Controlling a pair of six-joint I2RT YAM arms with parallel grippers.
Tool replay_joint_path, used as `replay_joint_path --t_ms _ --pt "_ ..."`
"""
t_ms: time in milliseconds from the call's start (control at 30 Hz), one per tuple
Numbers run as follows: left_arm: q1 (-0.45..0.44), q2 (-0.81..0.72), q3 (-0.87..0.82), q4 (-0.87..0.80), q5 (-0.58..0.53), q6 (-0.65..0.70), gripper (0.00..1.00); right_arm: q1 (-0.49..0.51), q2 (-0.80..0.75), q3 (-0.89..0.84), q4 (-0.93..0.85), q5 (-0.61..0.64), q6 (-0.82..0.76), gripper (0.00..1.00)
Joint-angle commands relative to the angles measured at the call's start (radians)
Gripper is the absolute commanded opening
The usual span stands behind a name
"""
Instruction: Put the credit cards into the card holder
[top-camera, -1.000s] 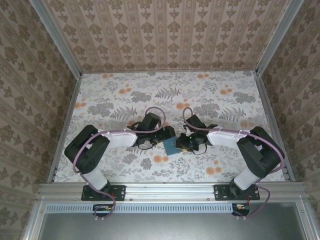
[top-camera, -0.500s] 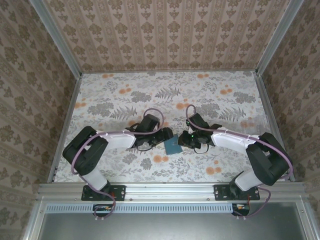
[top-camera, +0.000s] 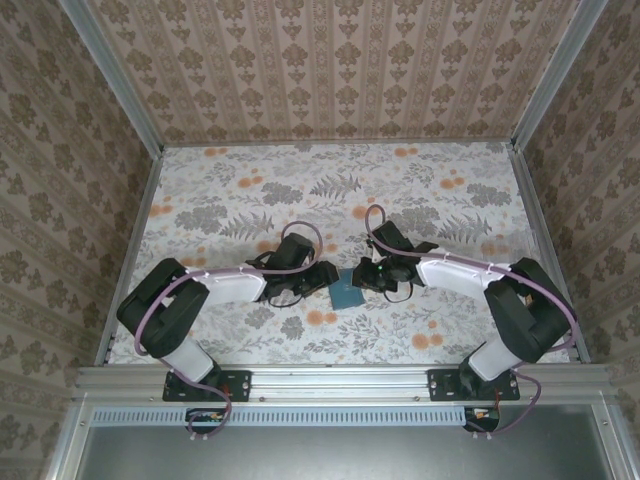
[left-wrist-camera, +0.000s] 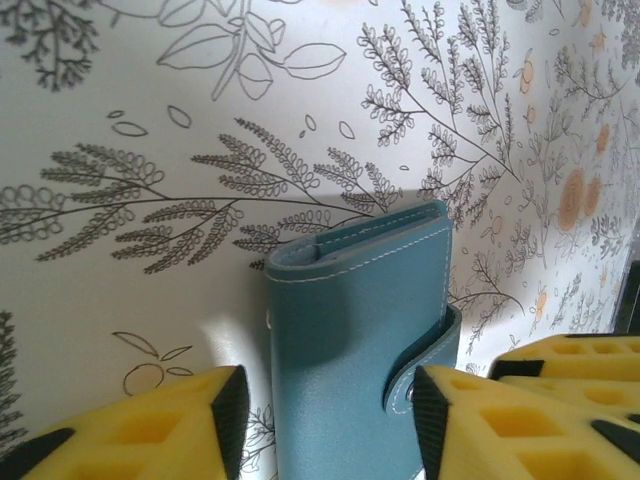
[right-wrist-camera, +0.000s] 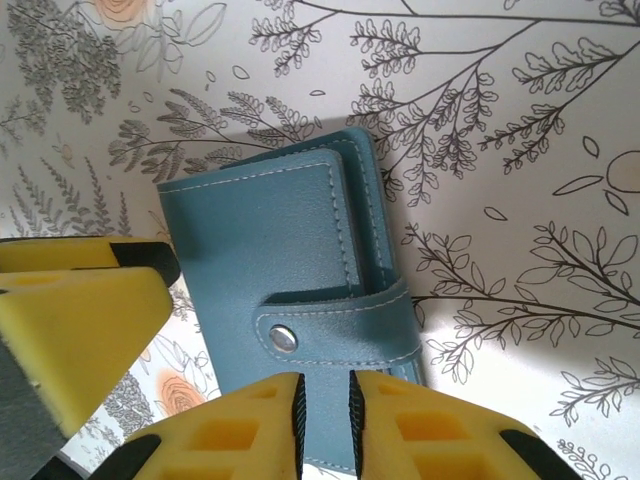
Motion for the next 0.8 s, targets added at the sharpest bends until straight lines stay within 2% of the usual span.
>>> replay_joint_path --t_ms 0,300,767 --pt "0.002 0.036 -0.006 0.051 0.027 -0.021 0.45 -0.001 0.027 0.019 -0.034 -0.021 -0.022 0.23" --pt "0.002 0.061 -0.022 0.115 0.046 -0.035 0.39 0.0 0.056 -0.012 -0.024 -0.015 -0.017 0.21" --pt "0.001 0.046 -0.032 0.193 0.07 -0.015 0.17 0.002 0.056 -0.001 -0.045 0.02 -0.013 0.22"
